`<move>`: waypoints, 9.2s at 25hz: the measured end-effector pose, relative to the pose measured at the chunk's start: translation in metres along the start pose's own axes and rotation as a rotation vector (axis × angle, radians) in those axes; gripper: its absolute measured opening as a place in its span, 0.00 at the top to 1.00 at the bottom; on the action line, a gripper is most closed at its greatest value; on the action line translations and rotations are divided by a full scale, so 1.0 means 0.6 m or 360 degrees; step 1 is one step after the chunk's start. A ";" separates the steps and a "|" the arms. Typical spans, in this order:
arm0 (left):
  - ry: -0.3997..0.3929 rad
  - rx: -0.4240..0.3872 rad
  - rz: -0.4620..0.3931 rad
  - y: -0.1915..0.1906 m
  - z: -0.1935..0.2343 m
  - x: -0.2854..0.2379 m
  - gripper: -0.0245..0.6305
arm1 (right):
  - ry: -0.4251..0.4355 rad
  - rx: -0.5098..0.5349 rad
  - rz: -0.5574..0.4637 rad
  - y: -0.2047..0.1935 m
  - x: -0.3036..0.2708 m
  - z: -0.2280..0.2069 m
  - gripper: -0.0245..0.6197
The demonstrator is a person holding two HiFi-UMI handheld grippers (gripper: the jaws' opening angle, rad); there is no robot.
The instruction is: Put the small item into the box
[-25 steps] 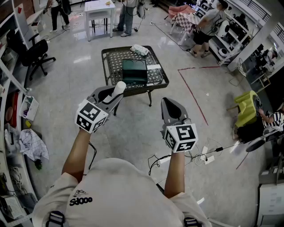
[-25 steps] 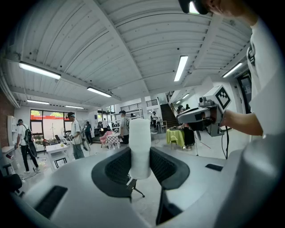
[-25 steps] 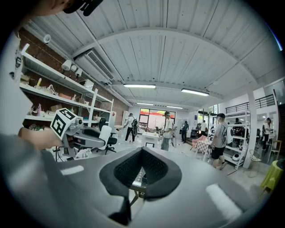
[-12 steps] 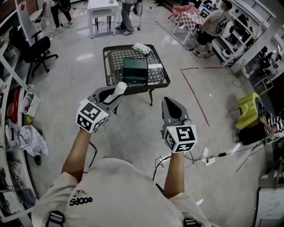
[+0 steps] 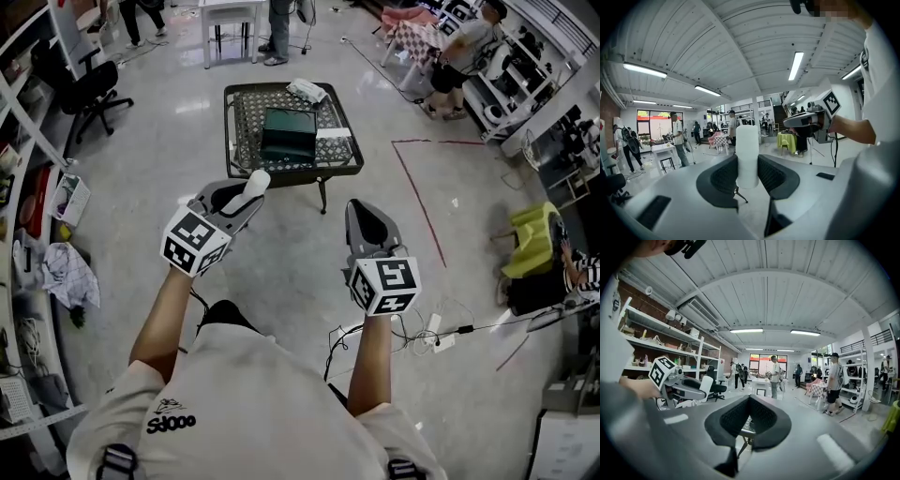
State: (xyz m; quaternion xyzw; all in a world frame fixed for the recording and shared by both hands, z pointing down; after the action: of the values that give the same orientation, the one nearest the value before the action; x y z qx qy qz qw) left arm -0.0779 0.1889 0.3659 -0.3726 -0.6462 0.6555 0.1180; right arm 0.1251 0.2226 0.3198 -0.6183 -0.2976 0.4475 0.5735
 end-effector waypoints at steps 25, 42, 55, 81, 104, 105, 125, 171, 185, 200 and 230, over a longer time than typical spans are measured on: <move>-0.0131 0.0024 0.0012 0.032 0.194 -0.201 0.77 | -0.0093 -0.0047 0.0095 0.016 -0.221 -0.113 0.95; -0.0210 0.0040 0.0045 0.039 0.396 -0.310 0.76 | -0.0168 -0.0136 0.0148 0.053 -0.443 -0.155 0.95; -0.0282 0.0054 0.0120 0.001 0.504 -0.364 0.76 | -0.0234 -0.0264 0.0270 0.028 -0.562 -0.155 0.95; -0.0071 0.0304 0.0479 -0.090 0.496 -0.585 0.76 | 0.0071 -0.0268 0.0589 -0.102 -0.692 -0.363 0.95; -0.0345 0.0422 0.0969 -0.335 0.440 -0.779 0.76 | 0.0113 -0.0426 0.0899 -0.274 -0.770 -0.423 0.95; -0.0358 0.0425 0.0989 -0.343 0.437 -0.785 0.76 | 0.0108 -0.0437 0.0905 -0.278 -0.770 -0.425 0.95; -0.0601 0.0392 0.1453 -0.454 0.355 -0.884 0.76 | 0.0231 -0.0501 0.1130 -0.373 -0.737 -0.429 0.95; -0.0063 0.0482 0.0771 -0.211 0.525 -0.666 0.67 | -0.0078 -0.0459 0.0535 -0.146 -0.693 -0.420 0.95; 0.0030 0.0351 0.0237 -0.027 0.589 -0.538 0.85 | 0.0054 -0.0291 0.0249 0.036 -0.713 -0.360 0.95; 0.0180 0.0060 0.0038 0.116 0.609 -0.446 0.95 | 0.0039 0.0011 0.0094 0.153 -0.696 -0.325 0.95; 0.0165 -0.0060 -0.0221 0.213 0.577 -0.383 0.95 | 0.0157 0.0213 -0.0019 0.205 -0.660 -0.284 0.95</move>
State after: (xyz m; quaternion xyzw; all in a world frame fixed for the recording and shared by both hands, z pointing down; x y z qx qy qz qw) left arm -0.0988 -0.2378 0.2847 -0.3624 -0.6758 0.6133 0.1894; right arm 0.0925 -0.2224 0.2740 -0.5980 -0.2421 0.4321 0.6301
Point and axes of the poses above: the fingertips, and each gripper's own axes: x backward along the fingers, z to its left, y out of its top, the point moved 3 cm from there along x, backward along the fingers, and after that the axes turned 6 degrees about z, right-handed, at the moved point
